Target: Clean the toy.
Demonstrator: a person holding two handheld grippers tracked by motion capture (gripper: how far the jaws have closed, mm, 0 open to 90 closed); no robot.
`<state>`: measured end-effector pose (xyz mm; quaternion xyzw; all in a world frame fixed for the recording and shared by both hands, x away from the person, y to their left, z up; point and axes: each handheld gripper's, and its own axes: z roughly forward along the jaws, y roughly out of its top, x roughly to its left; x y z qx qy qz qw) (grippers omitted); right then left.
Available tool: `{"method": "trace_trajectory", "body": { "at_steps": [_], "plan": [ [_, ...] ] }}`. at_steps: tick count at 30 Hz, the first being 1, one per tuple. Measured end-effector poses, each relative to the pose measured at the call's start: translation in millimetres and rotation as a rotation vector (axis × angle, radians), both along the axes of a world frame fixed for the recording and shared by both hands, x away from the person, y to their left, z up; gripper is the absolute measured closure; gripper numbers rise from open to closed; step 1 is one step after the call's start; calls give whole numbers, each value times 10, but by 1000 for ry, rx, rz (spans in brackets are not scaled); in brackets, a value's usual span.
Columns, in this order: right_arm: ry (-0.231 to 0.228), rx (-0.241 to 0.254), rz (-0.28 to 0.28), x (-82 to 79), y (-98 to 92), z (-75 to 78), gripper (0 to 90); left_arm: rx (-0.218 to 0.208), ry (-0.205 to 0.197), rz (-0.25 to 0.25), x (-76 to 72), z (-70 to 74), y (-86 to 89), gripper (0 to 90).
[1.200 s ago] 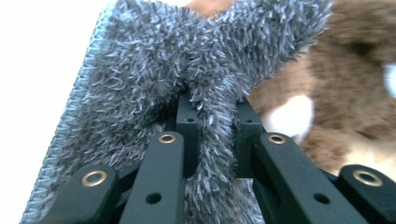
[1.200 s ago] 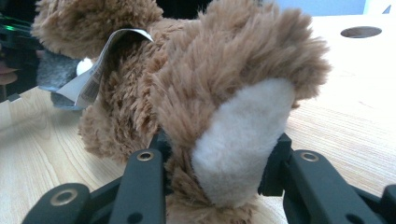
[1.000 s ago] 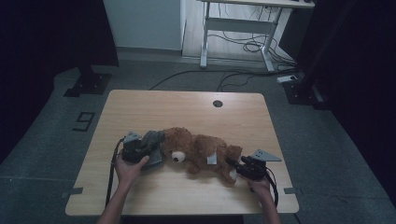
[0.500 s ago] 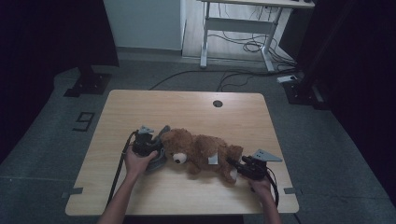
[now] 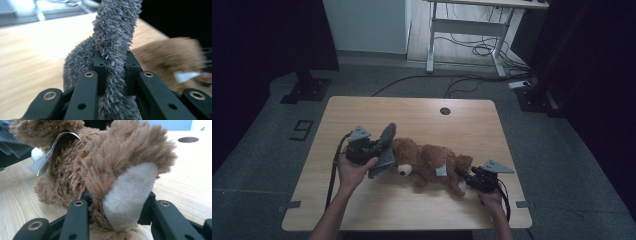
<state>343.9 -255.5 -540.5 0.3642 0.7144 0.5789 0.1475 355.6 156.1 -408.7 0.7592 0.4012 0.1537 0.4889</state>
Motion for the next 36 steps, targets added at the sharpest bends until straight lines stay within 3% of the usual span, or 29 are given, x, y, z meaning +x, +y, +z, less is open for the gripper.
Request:
{"method": "trace_trajectory", "body": {
  "at_steps": [2,6,11,13,14,17,20,24,26,30,36],
  "plan": [
    [1,1,0,-1,0,1,628,14,-11,-44,-6,63,-212,766],
    [3,3,-1,-1,0,2,628,36,10,-97,108,63,-590,766],
    [6,9,1,-2,2,-5,628,43,116,-122,376,-102,-937,766],
    [4,7,2,-2,1,-4,628,52,128,-123,394,-141,-964,767],
    [3,5,2,-2,-1,-2,627,80,139,-112,412,-242,-990,767],
    [3,7,5,-5,1,0,627,106,144,-90,416,-334,-897,769],
    [3,13,9,-5,7,1,626,99,152,-82,405,-358,-776,770],
    [-1,11,18,-8,17,11,626,120,113,-57,324,-279,-593,771],
    [4,11,11,-3,13,7,626,147,78,0,281,-180,-418,772],
    [6,13,11,-3,16,7,626,146,103,30,301,-203,-222,773],
    [10,18,12,1,16,7,625,151,100,79,314,-313,-52,773]
  ]
}}
